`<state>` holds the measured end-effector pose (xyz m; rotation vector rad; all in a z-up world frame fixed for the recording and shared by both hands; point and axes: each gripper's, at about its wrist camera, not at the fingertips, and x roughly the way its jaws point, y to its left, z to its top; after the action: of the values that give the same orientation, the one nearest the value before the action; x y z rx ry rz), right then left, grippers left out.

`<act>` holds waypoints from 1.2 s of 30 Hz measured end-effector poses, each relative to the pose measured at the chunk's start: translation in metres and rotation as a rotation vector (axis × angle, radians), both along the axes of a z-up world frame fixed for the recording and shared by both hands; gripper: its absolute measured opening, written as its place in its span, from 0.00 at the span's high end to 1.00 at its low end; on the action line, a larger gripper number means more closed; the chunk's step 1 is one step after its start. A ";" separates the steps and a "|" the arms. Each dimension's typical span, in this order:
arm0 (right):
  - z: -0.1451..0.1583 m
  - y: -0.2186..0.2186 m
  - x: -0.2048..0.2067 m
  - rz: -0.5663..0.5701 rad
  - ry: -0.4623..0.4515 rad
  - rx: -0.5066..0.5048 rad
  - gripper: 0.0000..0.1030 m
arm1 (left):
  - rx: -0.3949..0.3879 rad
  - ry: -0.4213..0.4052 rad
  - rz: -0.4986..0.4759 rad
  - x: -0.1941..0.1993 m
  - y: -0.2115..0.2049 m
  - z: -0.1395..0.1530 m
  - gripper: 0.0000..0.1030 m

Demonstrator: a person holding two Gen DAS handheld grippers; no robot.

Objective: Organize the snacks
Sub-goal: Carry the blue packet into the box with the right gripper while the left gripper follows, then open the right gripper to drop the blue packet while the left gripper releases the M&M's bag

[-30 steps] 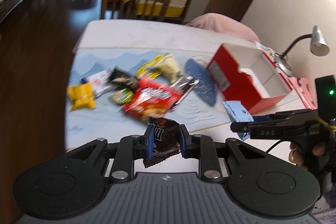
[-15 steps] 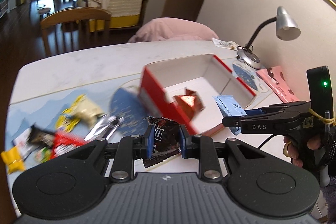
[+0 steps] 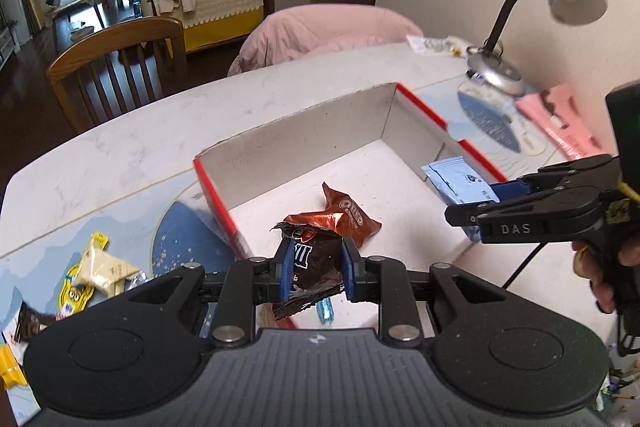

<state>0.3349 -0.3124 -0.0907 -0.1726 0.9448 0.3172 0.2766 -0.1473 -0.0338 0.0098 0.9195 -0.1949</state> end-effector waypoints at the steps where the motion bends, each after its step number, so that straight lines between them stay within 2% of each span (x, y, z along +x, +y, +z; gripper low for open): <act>1: -0.002 -0.001 0.003 0.010 0.009 0.000 0.55 | 0.011 0.009 0.001 0.006 -0.005 -0.003 0.77; 10: -0.024 -0.005 0.026 0.038 0.090 0.009 0.55 | 0.057 0.149 0.030 0.047 -0.032 -0.044 0.77; 24: -0.043 -0.001 0.040 0.055 0.160 -0.036 0.55 | 0.147 0.261 0.020 0.067 -0.057 -0.080 0.77; 30: -0.042 -0.003 0.039 0.069 0.152 -0.023 0.53 | 0.102 0.272 0.040 0.065 -0.054 -0.082 0.77; 36: -0.034 -0.004 0.030 0.082 0.124 0.008 0.41 | 0.025 0.260 0.069 0.058 -0.042 -0.078 0.76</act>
<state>0.3649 -0.3166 -0.1246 -0.1860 1.0604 0.4114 0.3348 -0.1895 -0.1115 -0.0245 1.1796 -0.1224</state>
